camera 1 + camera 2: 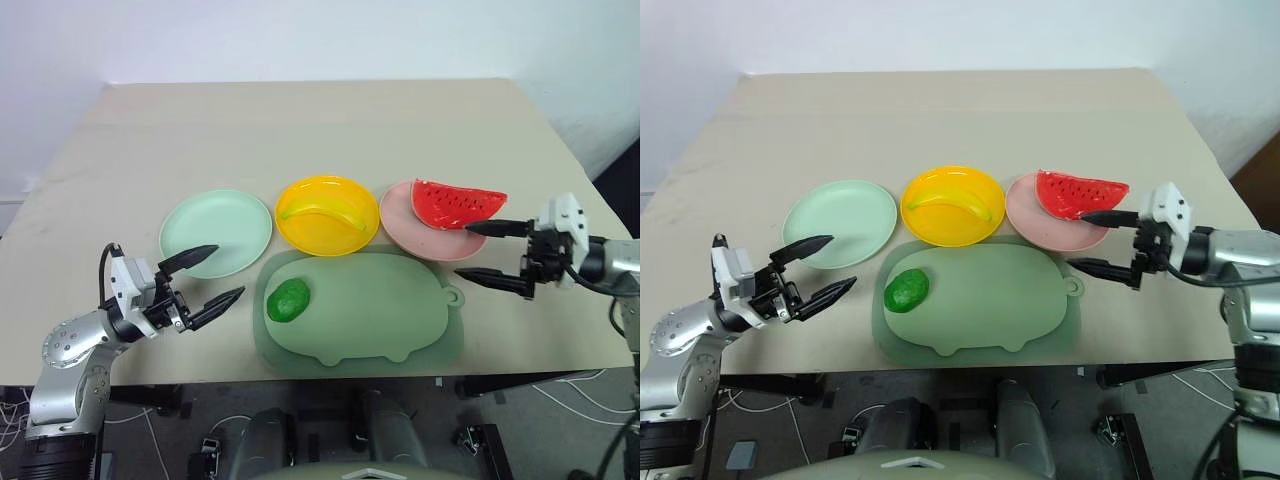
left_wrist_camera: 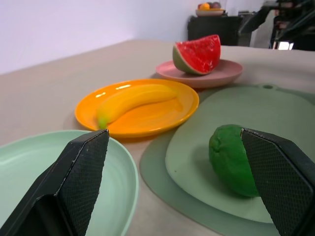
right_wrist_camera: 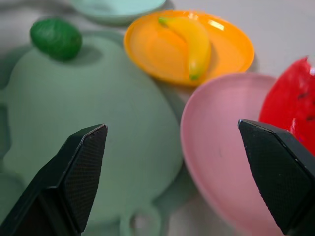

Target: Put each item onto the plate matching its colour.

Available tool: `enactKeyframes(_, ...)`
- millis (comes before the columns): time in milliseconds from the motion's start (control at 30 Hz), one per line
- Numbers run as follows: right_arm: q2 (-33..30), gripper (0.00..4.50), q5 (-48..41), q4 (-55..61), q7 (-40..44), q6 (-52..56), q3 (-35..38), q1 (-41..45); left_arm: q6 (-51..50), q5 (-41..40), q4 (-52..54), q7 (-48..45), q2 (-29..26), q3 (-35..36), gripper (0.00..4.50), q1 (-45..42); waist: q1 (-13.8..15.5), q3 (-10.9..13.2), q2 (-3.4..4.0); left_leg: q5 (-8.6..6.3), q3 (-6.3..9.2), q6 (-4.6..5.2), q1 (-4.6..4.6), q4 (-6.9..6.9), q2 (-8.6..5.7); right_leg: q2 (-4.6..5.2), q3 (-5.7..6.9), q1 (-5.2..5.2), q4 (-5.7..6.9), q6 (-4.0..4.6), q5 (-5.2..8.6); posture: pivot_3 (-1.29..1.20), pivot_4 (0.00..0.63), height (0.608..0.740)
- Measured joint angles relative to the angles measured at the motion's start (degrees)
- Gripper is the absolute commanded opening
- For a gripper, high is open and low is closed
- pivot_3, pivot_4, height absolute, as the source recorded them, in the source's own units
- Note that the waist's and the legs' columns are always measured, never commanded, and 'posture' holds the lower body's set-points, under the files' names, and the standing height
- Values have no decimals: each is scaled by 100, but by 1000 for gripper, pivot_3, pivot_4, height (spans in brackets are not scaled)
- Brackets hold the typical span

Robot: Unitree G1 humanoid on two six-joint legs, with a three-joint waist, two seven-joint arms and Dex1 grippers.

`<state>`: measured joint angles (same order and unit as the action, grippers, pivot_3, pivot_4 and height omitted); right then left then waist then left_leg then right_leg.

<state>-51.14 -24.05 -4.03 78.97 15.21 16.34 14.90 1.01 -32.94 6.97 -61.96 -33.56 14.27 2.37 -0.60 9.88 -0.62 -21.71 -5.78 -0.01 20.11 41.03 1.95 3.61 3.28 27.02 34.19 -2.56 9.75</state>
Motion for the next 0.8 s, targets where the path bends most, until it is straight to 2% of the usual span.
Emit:
enactKeyframes(367,-140,4480,-433,395,413,-482,315,-874,-356,380,518,481,61,-628,4500,-8,30,2,-4,-5,9,8,-52,-4,1,0,-2,-51,-10,1,4,0,150,736)
enactKeyframes(800,90,4480,-503,637,42,-807,338,-1483,-1931,899,1369,1650,192,-1718,4500,-583,18,2,-4,-6,16,11,-69,-5,-2,-2,-14,-64,-8,6,10,0,150,736)
